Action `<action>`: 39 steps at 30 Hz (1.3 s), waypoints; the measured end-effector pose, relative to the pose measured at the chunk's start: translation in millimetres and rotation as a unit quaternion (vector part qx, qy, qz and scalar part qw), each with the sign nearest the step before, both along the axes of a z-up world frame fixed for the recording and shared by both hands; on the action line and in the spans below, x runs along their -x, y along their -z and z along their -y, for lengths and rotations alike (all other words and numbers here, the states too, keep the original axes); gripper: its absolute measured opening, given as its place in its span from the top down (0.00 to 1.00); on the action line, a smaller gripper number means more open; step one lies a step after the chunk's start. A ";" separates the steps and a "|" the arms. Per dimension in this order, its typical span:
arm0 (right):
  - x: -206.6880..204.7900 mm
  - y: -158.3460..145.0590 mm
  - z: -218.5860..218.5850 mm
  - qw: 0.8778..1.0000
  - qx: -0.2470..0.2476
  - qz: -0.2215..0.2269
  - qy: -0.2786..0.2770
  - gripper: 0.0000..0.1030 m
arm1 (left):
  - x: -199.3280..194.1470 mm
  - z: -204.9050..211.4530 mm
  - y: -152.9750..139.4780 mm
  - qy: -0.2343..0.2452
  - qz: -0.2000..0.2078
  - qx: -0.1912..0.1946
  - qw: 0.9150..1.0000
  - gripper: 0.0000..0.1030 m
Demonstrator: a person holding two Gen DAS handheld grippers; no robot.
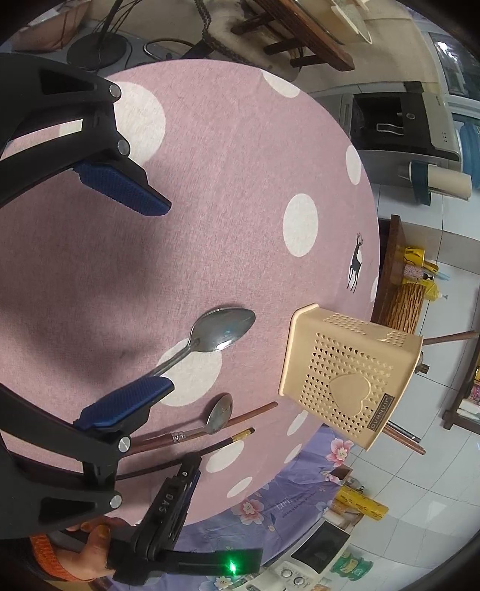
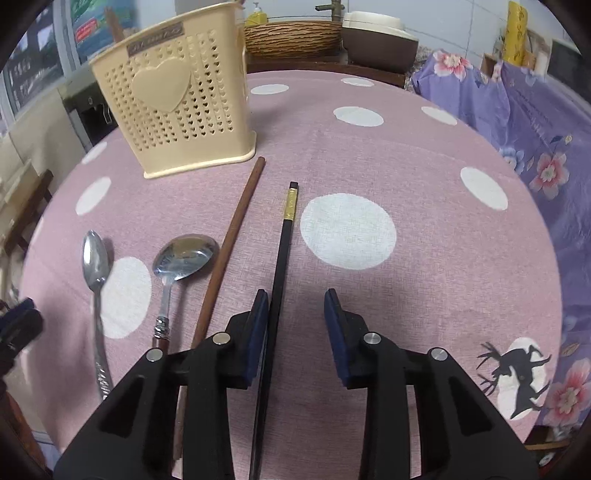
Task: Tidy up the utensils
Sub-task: 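Grasp the silver spoon with the left tool while the right tool grasps the gold-tipped black chopstick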
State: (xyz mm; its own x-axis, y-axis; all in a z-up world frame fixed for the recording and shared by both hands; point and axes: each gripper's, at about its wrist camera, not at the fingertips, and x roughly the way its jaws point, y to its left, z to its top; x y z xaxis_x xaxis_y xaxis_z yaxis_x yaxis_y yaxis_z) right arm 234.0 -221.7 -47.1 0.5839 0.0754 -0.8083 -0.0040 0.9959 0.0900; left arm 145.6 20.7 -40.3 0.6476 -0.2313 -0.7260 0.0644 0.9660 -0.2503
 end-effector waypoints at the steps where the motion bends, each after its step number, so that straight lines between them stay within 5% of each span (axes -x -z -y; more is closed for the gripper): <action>1: 1.2 -1.4 3.9 1.000 -0.019 0.005 0.003 0.68 | -1.9 4.3 0.0 -0.002 0.001 -0.007 1.000 0.15; 9: 10.8 -11.4 4.1 0.999 0.001 0.046 0.015 0.62 | -28.5 42.6 -1.5 -0.019 -0.006 -0.066 0.998 0.17; 15: 18.8 -17.0 6.2 0.998 0.012 0.066 0.007 0.56 | -45.2 59.0 13.8 -0.040 -0.032 -0.080 0.996 0.35; 25: 18.1 -13.7 18.8 0.998 -0.003 0.059 0.009 0.55 | -64.2 82.7 13.5 -0.036 -0.034 -0.112 0.992 0.53; 39: 9.1 -9.0 13.4 0.999 0.003 0.044 0.002 0.55 | -74.4 90.7 12.6 -0.010 -0.033 -0.125 0.992 0.62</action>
State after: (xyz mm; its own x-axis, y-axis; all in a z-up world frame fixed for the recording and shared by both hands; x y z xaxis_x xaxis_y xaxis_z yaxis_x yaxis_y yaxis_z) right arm 224.9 -235.2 -38.2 0.6524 0.0671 -0.7549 -0.0069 0.9966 0.0826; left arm 220.0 -70.0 -52.9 0.5994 -0.0271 -0.8000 0.0365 0.9993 -0.0065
